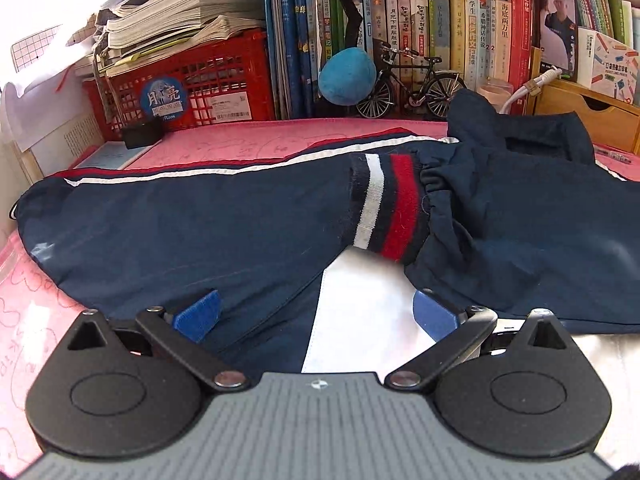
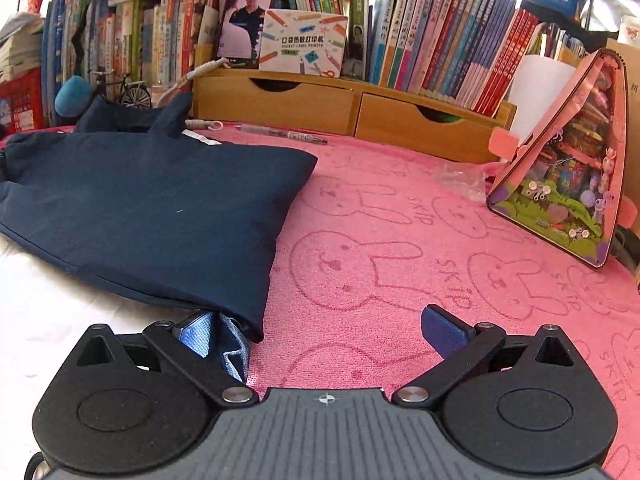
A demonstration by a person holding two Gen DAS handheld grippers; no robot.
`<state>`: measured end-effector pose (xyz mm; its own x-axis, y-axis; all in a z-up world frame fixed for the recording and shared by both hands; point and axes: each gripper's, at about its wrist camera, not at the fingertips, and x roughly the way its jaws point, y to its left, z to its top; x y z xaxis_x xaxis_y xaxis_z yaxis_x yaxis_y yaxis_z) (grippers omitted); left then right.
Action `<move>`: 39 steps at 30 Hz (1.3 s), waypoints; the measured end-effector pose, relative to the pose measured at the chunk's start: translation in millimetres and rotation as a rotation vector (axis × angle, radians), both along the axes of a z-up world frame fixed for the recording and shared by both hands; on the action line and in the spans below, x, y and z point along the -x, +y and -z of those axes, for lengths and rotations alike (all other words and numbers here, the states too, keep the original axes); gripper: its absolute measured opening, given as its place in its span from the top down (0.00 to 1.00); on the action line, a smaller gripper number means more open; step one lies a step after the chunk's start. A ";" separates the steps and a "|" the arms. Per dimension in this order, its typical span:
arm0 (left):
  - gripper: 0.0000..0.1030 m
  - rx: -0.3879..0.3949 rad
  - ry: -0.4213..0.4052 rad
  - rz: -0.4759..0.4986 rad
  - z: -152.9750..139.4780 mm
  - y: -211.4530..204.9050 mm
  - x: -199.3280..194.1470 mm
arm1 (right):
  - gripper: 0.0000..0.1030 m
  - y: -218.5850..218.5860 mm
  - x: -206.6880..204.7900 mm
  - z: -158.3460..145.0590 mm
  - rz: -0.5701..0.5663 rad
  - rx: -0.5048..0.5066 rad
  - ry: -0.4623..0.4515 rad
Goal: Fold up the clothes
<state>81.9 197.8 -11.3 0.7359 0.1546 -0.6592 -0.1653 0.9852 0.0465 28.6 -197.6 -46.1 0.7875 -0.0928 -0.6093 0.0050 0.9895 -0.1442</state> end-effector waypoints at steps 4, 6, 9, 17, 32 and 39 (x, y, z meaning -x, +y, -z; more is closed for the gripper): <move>0.00 0.094 -0.079 0.028 -16.1 0.0 3.2 | 0.00 0.4 0.5 0.1 0.007 0.008 -0.003; 0.00 0.075 -0.091 0.028 -19.4 -5.7 -3.2 | 0.00 -0.9 -0.2 -0.1 0.008 0.000 -0.001; 0.00 0.019 -0.083 0.008 -16.9 -13.3 -17.2 | 0.00 -2.4 -0.7 -0.3 0.008 -0.003 0.000; 0.00 -0.102 -0.011 -0.055 12.7 -7.2 -39.4 | 0.00 -6.4 4.9 -4.3 0.065 0.002 -0.042; 0.00 -0.160 -0.035 0.000 16.6 -14.2 -27.7 | 0.00 41.9 -23.6 -1.4 -0.039 0.252 -0.071; 0.00 -0.118 -0.034 0.028 16.5 -11.1 -28.4 | 0.00 -14.1 -21.7 -1.2 0.022 -0.045 0.046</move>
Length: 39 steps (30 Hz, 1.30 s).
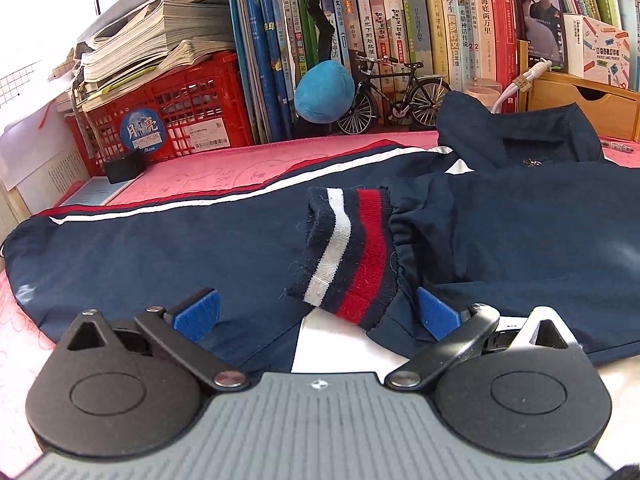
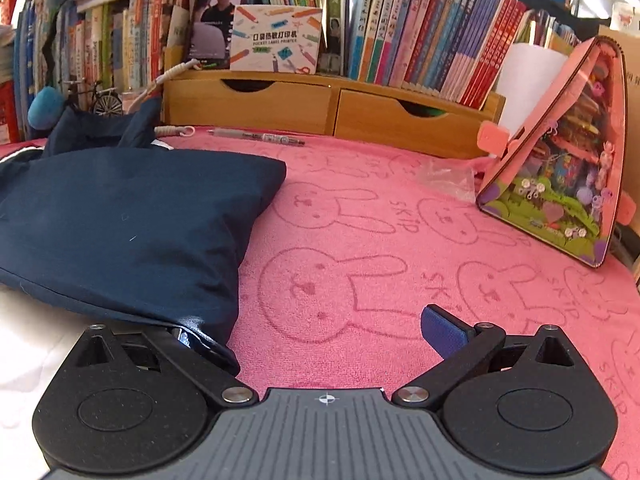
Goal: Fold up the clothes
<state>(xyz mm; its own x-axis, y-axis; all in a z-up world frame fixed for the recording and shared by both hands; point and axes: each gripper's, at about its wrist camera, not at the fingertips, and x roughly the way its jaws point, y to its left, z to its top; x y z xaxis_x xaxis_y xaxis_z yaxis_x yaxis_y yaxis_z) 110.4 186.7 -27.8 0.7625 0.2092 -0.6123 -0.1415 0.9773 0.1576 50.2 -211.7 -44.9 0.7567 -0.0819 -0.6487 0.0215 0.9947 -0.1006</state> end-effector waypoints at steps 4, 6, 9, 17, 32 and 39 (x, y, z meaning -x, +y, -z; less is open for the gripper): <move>0.00 0.044 0.005 -0.002 0.1 5.2 -1.0 | 0.00 4.8 26.3 -28.5 -0.164 -0.087 0.014; 0.00 0.075 0.010 -0.004 0.4 9.0 -1.6 | 0.00 6.5 39.8 -51.1 -0.197 -0.169 -0.063; 0.00 0.112 0.014 -0.006 0.7 13.5 -2.1 | 0.16 13.4 32.9 -69.8 -0.218 -0.392 -0.106; 0.00 0.133 0.015 0.004 0.9 15.5 -0.8 | 0.82 40.3 -54.0 -4.4 -0.136 -0.515 0.098; 0.00 0.148 0.018 0.097 -0.1 9.9 -0.5 | 0.76 9.5 -50.6 -30.7 -0.015 -0.235 -0.084; 0.00 0.153 0.018 0.106 -0.6 11.0 -1.0 | 0.86 19.9 -99.8 -10.1 -0.047 -0.233 -0.013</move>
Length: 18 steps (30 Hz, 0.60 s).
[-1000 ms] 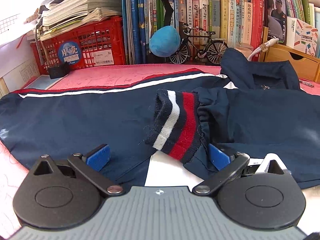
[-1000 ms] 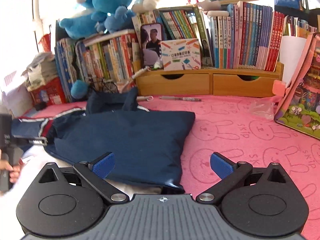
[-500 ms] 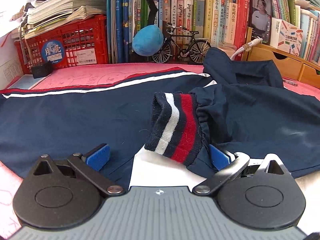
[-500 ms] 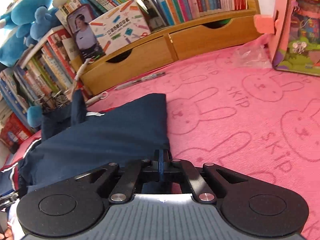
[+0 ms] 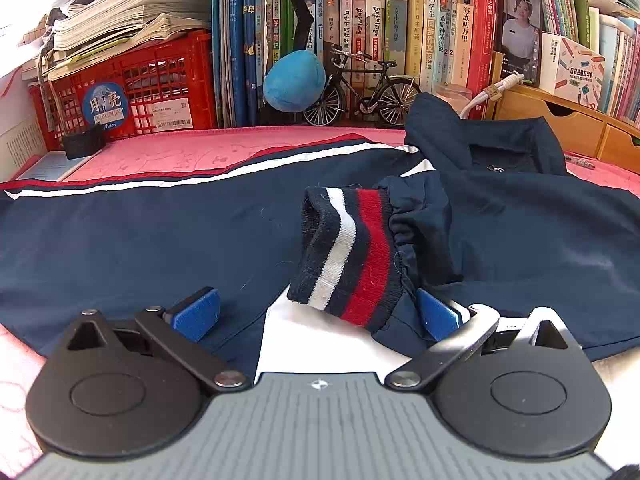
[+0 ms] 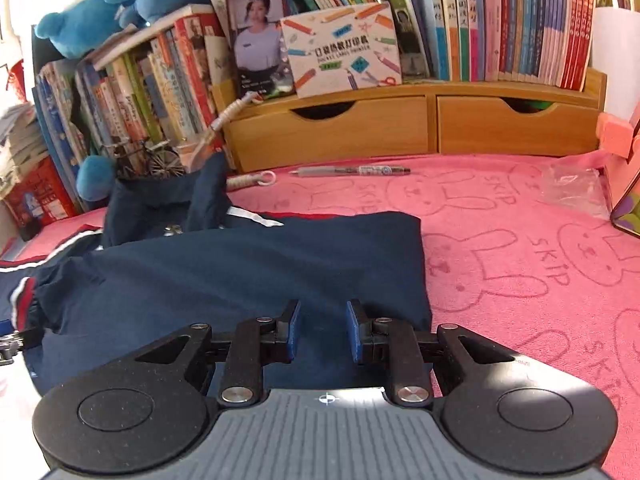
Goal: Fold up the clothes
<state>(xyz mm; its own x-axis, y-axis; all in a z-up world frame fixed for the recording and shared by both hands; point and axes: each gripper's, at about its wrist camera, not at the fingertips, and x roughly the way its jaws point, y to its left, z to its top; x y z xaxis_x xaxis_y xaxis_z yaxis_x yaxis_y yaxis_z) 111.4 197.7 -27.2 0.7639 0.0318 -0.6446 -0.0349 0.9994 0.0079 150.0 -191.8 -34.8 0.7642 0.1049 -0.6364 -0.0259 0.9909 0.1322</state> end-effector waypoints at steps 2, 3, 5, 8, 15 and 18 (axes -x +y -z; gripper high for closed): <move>0.00 0.004 -0.001 0.009 -0.1 -0.3 0.0 | 0.97 -12.4 -11.9 7.4 0.064 0.045 -0.011; 0.00 0.006 -0.001 0.014 -0.2 -0.4 0.0 | 1.00 -19.5 -17.1 7.6 0.084 0.032 -0.003; 0.00 0.003 -0.002 0.018 -0.1 -1.3 0.0 | 1.00 -28.0 -31.8 2.7 0.101 0.001 0.048; 0.00 0.002 -0.001 0.012 0.0 -1.0 -0.3 | 0.79 -14.9 -34.6 -10.5 0.135 0.118 0.021; 0.00 0.007 -0.001 0.013 0.3 0.3 -0.2 | 0.80 1.6 -51.9 1.5 0.066 0.107 0.047; 0.00 0.007 -0.001 0.014 0.7 0.5 0.2 | 0.59 -21.4 -64.3 3.4 0.175 0.054 0.028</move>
